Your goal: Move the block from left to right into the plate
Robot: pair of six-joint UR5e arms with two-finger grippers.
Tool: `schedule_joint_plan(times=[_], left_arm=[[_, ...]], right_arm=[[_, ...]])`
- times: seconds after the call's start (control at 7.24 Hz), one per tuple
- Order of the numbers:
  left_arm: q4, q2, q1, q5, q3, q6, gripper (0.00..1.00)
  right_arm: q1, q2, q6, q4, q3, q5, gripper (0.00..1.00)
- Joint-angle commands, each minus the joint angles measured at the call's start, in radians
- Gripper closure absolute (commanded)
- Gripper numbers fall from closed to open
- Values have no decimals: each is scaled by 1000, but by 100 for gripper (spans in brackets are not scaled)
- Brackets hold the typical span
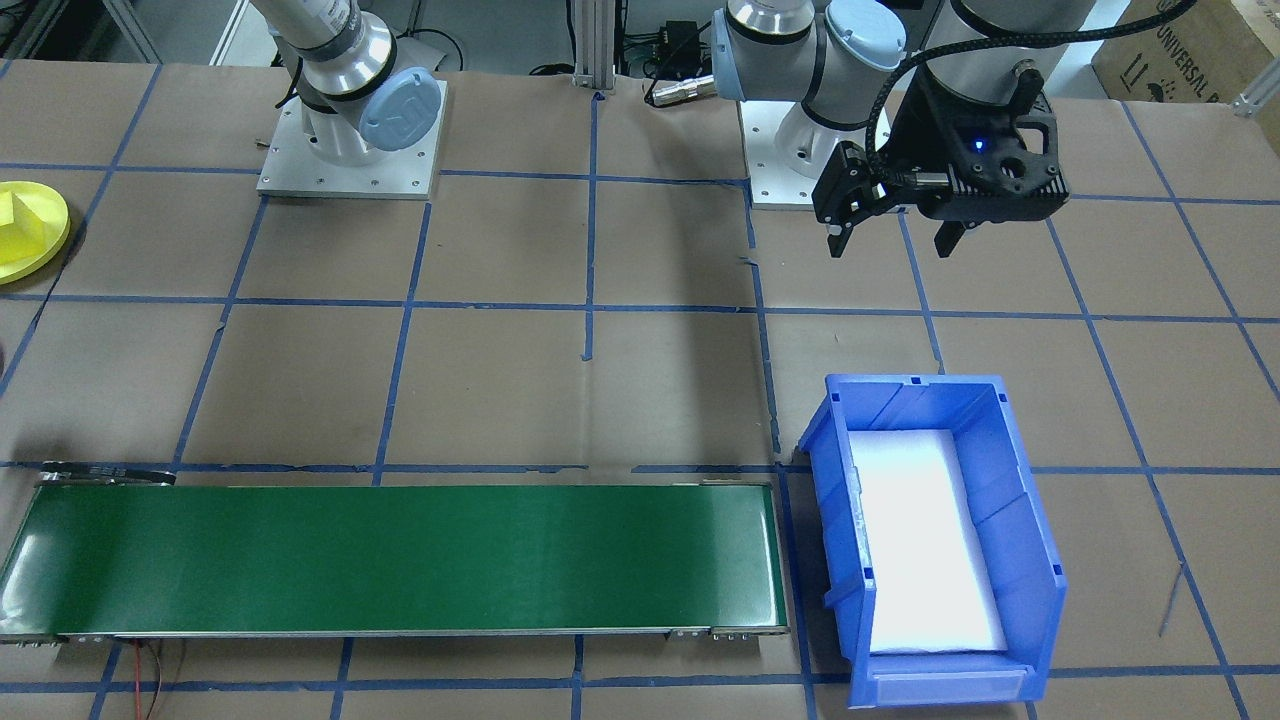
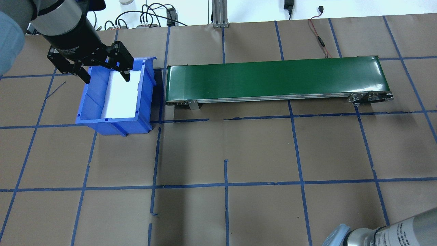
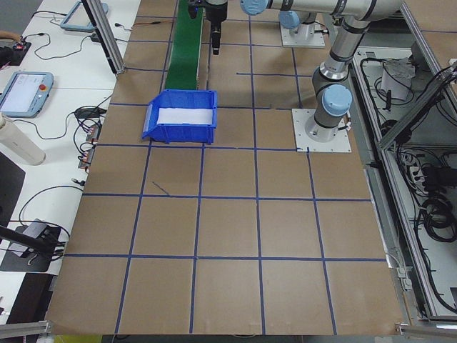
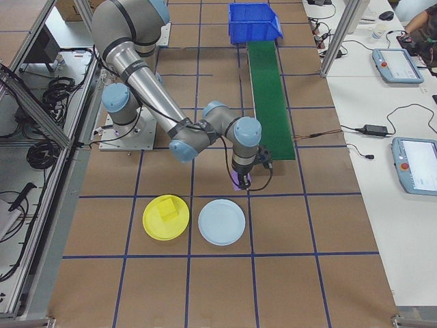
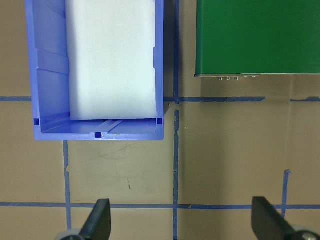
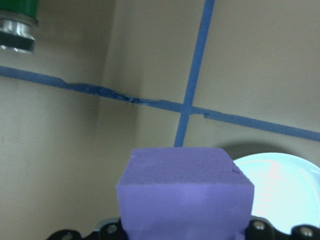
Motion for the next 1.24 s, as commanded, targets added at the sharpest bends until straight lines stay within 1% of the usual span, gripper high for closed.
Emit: schedule_joint_plan(times=[0.0, 0.14, 0.28, 0.55, 0.69, 0.83, 0.97, 1.1], left_arm=[[0, 0, 0, 0, 0, 0, 0], [0, 0, 0, 0, 0, 0, 0], [0, 0, 0, 0, 0, 0, 0], [0, 0, 0, 0, 0, 0, 0], [0, 0, 0, 0, 0, 0, 0], [0, 0, 0, 0, 0, 0, 0], [0, 0, 0, 0, 0, 0, 0], [0, 0, 0, 0, 0, 0, 0]], right_arm=[[-116, 30, -119, -55, 35, 8, 49], [-147, 43, -150, -70, 35, 4, 48], [-167, 47, -196, -78, 38, 13, 48], [-199, 110, -236, -171, 38, 16, 48], [-211, 129, -265, -185, 38, 18, 45], [-213, 132, -267, -185, 38, 22, 19], [-213, 130, -268, -185, 38, 60, 0], [-213, 118, -262, -185, 34, 55, 0]])
